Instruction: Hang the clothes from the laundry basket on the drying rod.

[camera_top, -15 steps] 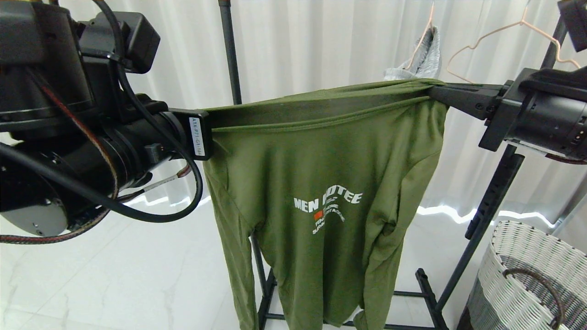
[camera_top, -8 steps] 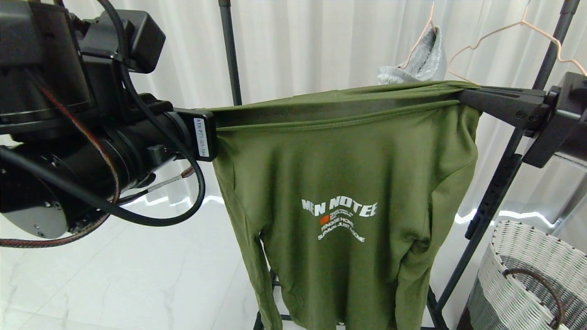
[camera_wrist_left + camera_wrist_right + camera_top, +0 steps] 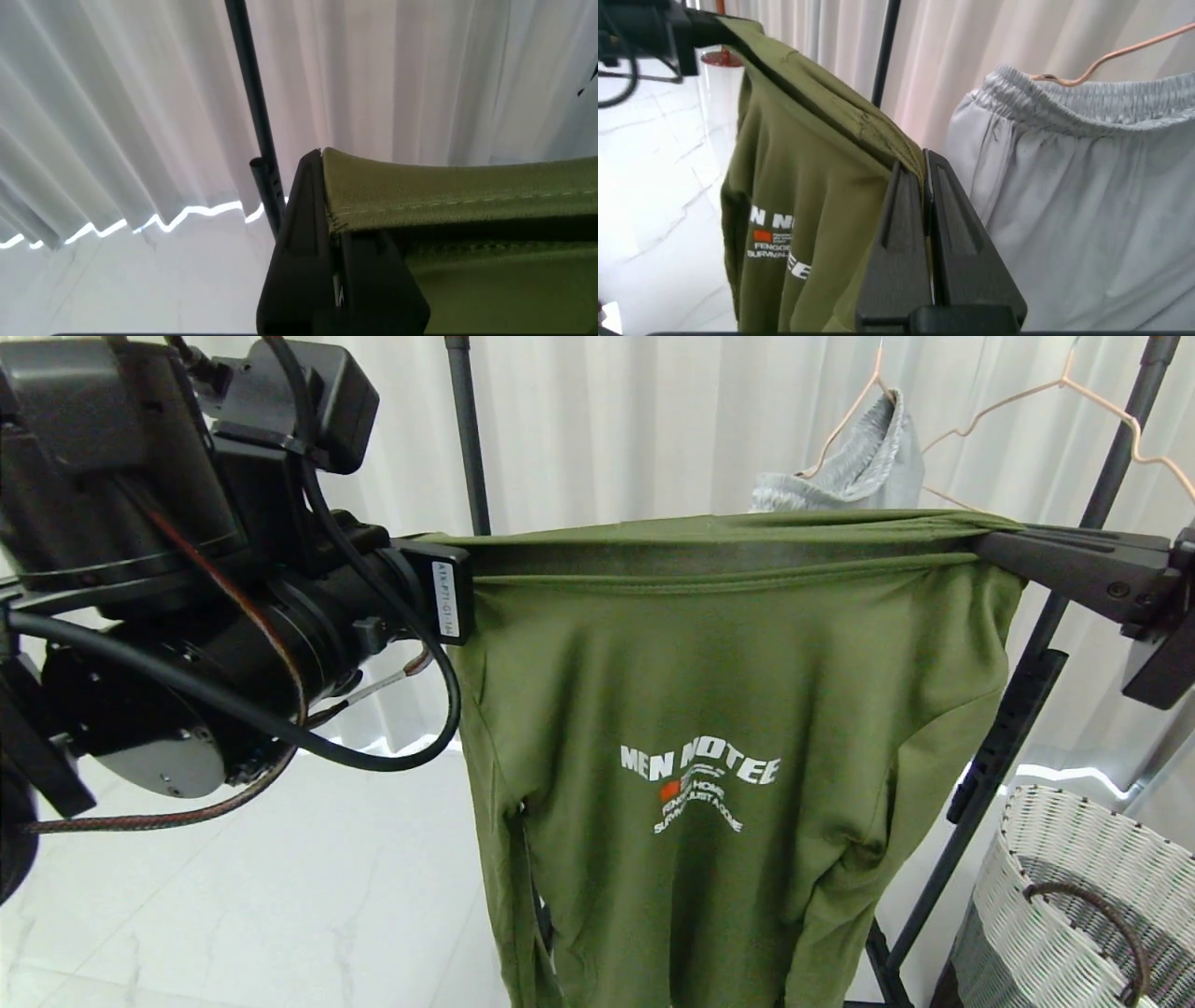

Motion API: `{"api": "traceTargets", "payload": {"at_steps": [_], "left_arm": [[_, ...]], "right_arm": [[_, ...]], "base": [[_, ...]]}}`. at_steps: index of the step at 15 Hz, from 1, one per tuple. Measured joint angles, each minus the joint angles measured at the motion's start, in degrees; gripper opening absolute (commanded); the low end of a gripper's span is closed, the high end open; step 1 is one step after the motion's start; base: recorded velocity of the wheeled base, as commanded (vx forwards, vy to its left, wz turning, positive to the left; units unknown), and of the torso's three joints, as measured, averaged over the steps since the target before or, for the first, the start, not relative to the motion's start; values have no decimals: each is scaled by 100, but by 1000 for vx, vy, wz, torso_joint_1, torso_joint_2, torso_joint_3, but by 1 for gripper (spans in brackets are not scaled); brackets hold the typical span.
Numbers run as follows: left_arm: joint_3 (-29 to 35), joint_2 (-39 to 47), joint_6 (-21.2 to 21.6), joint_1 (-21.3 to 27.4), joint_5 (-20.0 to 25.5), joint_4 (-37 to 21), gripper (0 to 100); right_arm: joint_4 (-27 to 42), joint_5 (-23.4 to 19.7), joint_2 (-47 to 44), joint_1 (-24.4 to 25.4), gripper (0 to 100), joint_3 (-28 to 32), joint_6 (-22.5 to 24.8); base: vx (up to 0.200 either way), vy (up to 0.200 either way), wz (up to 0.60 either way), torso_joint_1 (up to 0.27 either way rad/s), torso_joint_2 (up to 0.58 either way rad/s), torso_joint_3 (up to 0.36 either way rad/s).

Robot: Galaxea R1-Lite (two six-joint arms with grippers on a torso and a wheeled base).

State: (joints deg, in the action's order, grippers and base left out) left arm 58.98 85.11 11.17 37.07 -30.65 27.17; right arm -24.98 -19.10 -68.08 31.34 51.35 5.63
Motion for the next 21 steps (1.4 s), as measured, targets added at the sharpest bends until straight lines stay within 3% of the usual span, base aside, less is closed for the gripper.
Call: {"api": "traceTargets", "payload": {"at_steps": [8,9,17,21], "left_arm": [[-11,165,18,-9,-30,28,0],[-7,165,22,-9,-33,28,0],[-22,165,18,-41,-44,28,0],[-389,85,-24,-201,-39,35,0]], "right_arm": [[150,0,41,-34,0,-11,2],[284,0,48,-41,100,-11,0],[443,13,150,-61,100,-317,11],[569,107,202,-550,100,-394,17]], "base": [[0,0,0,0,0,0],[0,0,0,0,0,0],[0,0,0,0,0,0],[0,0,0,0,0,0]]}}
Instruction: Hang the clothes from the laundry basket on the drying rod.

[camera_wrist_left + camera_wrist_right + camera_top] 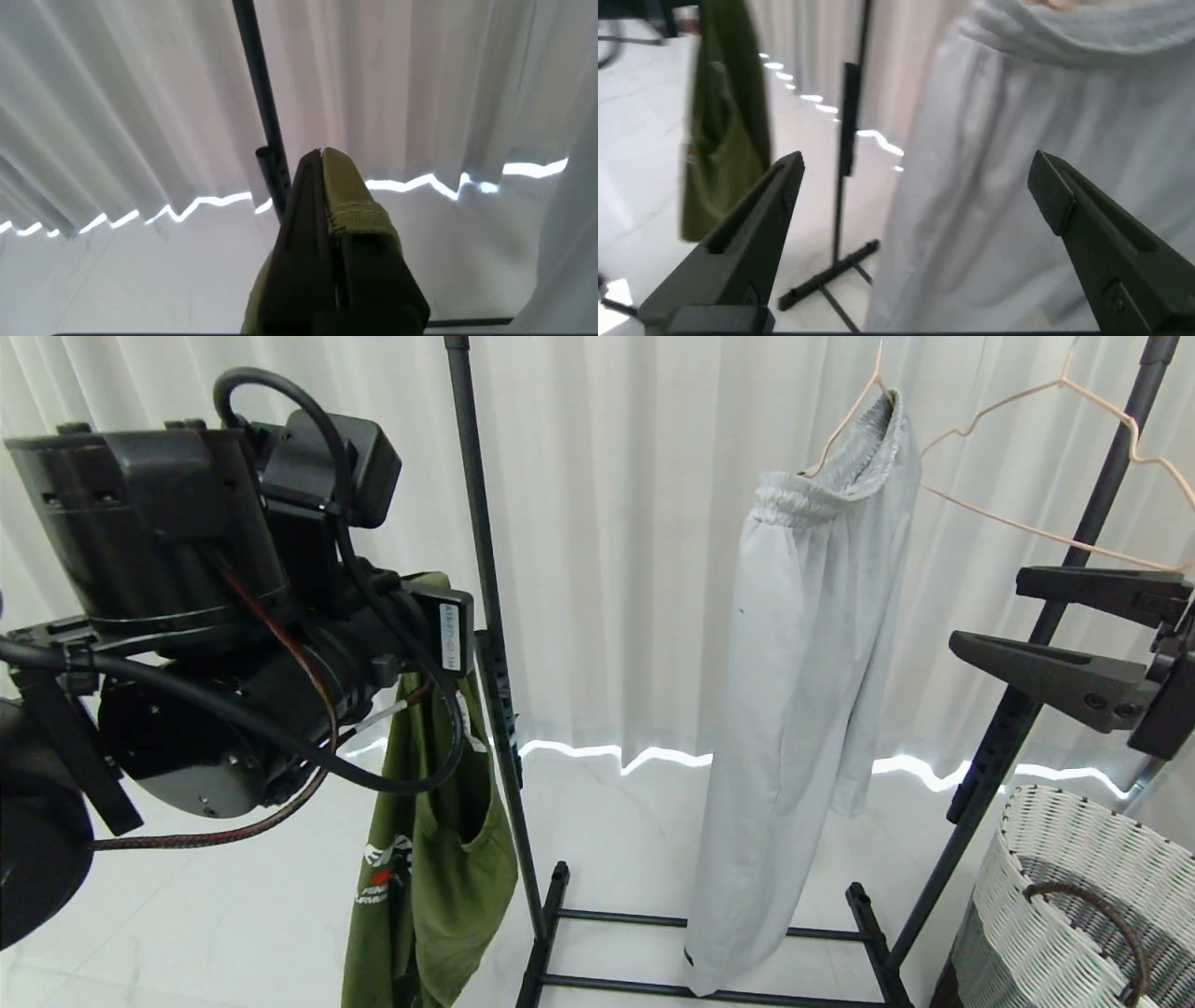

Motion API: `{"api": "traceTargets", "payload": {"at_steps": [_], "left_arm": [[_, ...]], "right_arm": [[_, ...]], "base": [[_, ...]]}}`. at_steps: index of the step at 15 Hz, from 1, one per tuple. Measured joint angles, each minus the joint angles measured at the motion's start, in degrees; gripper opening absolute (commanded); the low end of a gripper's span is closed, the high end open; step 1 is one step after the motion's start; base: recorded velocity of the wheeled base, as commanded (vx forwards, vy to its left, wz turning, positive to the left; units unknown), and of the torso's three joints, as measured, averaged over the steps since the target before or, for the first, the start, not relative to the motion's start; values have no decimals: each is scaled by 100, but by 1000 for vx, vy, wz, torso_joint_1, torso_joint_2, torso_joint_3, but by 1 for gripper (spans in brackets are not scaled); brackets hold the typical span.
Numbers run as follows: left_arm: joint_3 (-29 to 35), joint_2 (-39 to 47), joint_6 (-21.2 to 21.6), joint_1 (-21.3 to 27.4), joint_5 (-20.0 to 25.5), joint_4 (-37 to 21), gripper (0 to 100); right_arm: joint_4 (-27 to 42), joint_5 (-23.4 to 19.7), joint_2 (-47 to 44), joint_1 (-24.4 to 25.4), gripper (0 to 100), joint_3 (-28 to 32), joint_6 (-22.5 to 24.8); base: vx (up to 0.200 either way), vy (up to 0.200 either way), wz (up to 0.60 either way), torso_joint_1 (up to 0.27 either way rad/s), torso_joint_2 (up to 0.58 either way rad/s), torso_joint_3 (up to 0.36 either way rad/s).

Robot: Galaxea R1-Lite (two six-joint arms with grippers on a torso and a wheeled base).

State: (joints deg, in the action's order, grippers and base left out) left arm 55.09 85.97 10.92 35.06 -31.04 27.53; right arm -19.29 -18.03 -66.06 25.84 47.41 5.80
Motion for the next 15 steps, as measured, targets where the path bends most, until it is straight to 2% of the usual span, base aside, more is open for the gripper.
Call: {"api": "traceTargets", "payload": {"at_steps": [2,4,5,6,7,10,12,13,15], "left_arm": [[-464,-163,-67,-246,17,48,0],[-1023,-385,-356,-488,39,310,0],[-1328,-507,-639,-614,59,472,0],[-1623,-612,-923,-728,110,573,0],[-1865,-681,-1097,-824,204,666,0],[-2577,-797,-1284,-1208,639,1081,0],[-2786,-811,-1409,-1428,729,1150,0],[-2828,-824,-1604,-1469,740,1151,0],[-2943,-839,-1737,-1499,745,1153,0]], "right_arm": [[568,255,13,-525,100,-67,29],[2098,666,51,-1030,100,-118,40],[2973,1064,74,-1257,100,-138,32],[3480,1481,105,-1460,100,-232,7],[3507,1574,127,-1592,100,-378,-11],[1993,1642,184,-1882,100,-1412,-20],[577,1664,167,-1974,100,-2288,-26],[82,1645,129,-2070,100,-2572,-41],[-288,1587,55,-2274,100,-2762,-37]], "base": [[0,0,0,0,0,0],[0,0,0,0,0,0],[0,0,0,0,0,0],[0,0,0,0,0,0],[0,0,0,0,0,0],[0,0,0,0,0,0],[0,0,0,0,0,0],[0,0,0,0,0,0],[0,0,0,0,0,0]]}}
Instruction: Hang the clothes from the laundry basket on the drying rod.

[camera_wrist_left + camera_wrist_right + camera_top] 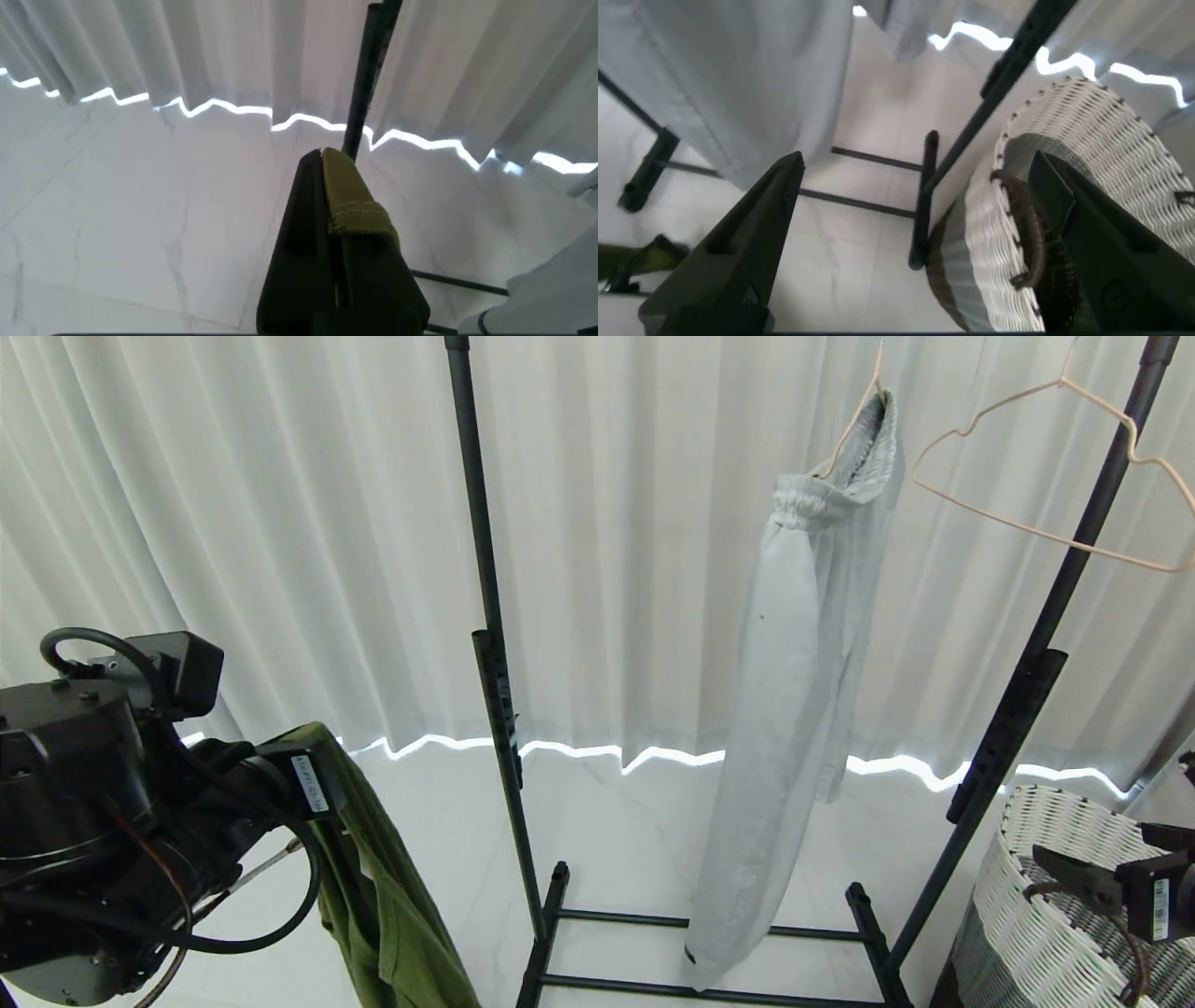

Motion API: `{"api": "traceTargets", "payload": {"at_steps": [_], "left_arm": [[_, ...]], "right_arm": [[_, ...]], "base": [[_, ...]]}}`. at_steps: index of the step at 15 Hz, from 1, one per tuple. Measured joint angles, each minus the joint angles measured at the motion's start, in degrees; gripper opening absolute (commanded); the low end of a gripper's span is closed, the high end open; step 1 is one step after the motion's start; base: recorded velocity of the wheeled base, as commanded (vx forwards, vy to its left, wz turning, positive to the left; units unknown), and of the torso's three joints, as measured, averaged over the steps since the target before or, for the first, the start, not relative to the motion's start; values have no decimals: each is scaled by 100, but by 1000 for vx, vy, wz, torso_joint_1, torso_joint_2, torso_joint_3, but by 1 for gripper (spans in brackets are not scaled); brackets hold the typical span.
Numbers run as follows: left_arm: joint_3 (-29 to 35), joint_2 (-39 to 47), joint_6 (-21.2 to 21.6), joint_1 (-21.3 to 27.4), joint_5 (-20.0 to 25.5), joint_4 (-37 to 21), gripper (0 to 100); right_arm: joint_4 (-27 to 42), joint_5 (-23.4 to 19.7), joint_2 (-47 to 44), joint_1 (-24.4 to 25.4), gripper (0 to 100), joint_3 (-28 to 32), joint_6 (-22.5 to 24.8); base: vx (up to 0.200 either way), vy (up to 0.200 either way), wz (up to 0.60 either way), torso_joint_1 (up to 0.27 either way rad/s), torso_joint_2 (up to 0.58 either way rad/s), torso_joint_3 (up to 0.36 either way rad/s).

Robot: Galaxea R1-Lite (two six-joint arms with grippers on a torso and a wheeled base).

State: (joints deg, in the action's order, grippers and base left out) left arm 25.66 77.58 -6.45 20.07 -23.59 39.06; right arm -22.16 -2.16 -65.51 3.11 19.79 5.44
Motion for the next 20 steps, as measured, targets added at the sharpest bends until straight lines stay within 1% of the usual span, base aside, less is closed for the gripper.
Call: {"api": "traceTargets", "payload": {"at_steps": [1,3,5,7,9,11,17,20], "left_arm": [[-67,-5,24,-9,9,2,0],[-94,-21,210,-20,6,167,0],[-102,-10,555,-56,9,277,0],[-116,4,880,-251,140,297,0],[-144,-10,894,-351,290,297,0],[-223,-29,916,-380,310,297,0],[-336,-118,953,-340,362,468,0],[-393,-126,953,-336,525,489,0]], "right_arm": [[-105,-7,-15,-66,100,-57,52],[-132,-5,-26,-116,100,-99,154],[-132,13,-67,-151,100,-102,274],[-134,20,-157,-179,100,-116,283],[-217,30,-210,-190,100,-122,274],[-261,33,-171,-199,100,-149,274],[-282,27,50,-199,100,-265,329],[-279,24,82,-199,100,-269,332]], "base": [[0,0,0,0,0,0],[0,0,0,0,0,0],[0,0,0,0,0,0],[0,0,0,0,0,0],[0,0,0,0,0,0],[0,0,0,0,0,0],[0,0,0,0,0,0],[0,0,0,11,-69,-58]]}}
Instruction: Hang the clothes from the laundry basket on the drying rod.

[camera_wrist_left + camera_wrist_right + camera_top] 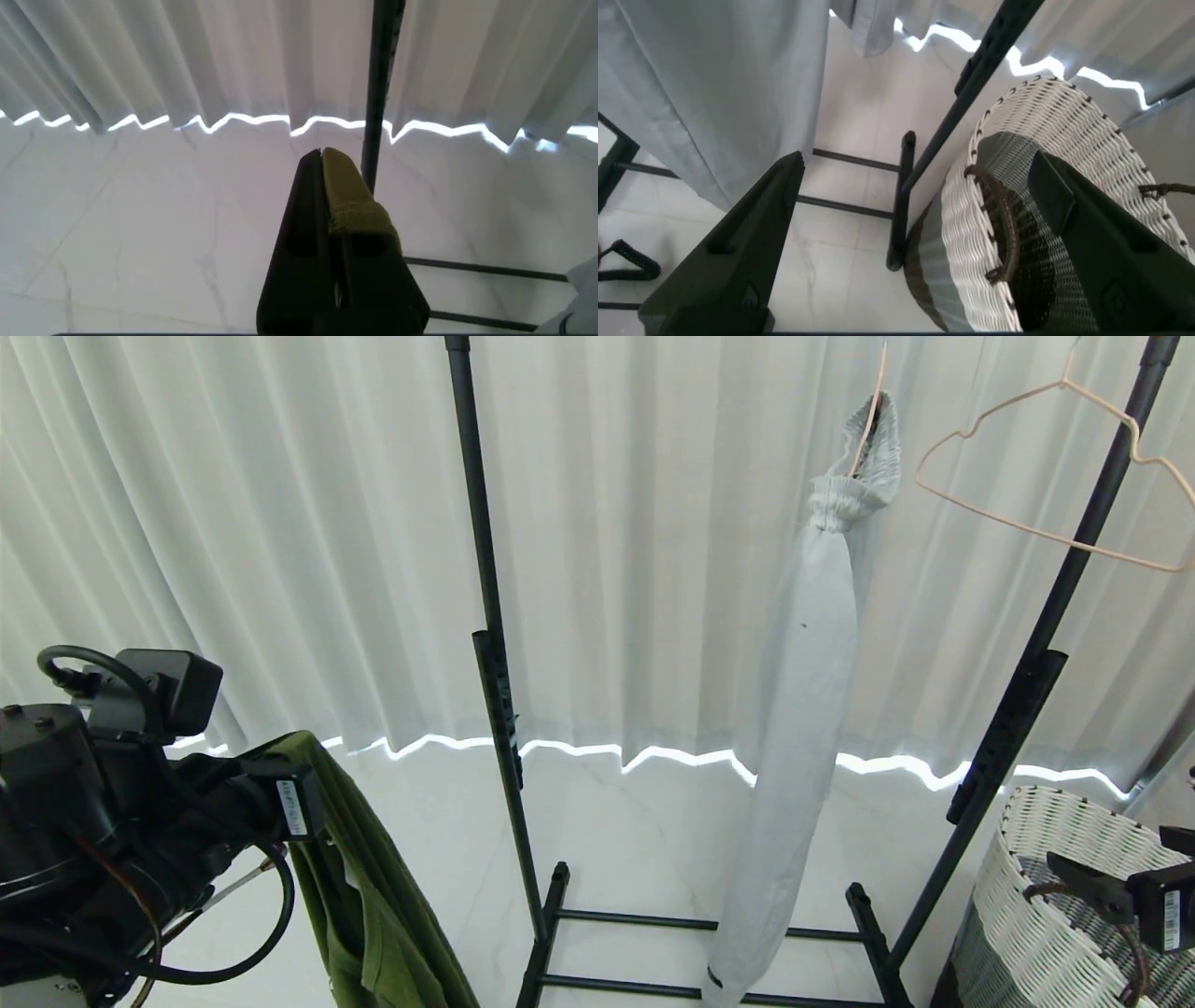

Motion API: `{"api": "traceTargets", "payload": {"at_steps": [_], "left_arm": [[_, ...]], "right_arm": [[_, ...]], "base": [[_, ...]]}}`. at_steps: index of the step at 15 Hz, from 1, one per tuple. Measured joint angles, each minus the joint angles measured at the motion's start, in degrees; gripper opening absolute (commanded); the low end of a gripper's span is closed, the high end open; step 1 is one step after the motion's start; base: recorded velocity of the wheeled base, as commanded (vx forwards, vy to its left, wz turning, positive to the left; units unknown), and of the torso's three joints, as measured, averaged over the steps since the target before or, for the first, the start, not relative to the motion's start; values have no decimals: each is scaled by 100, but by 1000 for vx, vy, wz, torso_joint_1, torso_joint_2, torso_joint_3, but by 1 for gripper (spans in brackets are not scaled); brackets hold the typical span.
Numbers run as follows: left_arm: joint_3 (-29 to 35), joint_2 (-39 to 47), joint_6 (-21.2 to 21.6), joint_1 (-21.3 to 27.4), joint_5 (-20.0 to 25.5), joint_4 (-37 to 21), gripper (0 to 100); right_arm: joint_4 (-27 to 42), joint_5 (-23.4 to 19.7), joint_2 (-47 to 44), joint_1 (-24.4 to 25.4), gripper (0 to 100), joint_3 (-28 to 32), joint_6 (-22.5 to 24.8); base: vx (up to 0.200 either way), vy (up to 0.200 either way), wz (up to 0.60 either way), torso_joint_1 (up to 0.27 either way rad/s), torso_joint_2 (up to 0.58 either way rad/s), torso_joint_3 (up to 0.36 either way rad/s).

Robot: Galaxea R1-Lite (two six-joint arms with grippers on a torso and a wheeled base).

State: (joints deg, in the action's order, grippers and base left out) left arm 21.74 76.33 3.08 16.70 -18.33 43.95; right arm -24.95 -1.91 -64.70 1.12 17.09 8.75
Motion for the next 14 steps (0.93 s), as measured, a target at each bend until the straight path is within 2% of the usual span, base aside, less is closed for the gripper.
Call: {"api": "traceTargets", "payload": {"at_steps": [3,11,14], "left_arm": [[-68,-20,9,0,150,195,0],[-145,0,115,-9,158,195,0],[-245,5,400,-9,158,190,0]], "right_arm": [[-4,0,20,0,100,-15,-5],[0,-5,15,9,100,-21,0],[0,-2,15,9,100,-21,0]], "base": [[0,0,0,67,-238,-295],[0,0,0,136,-486,-319],[0,0,0,175,-479,-302]]}}
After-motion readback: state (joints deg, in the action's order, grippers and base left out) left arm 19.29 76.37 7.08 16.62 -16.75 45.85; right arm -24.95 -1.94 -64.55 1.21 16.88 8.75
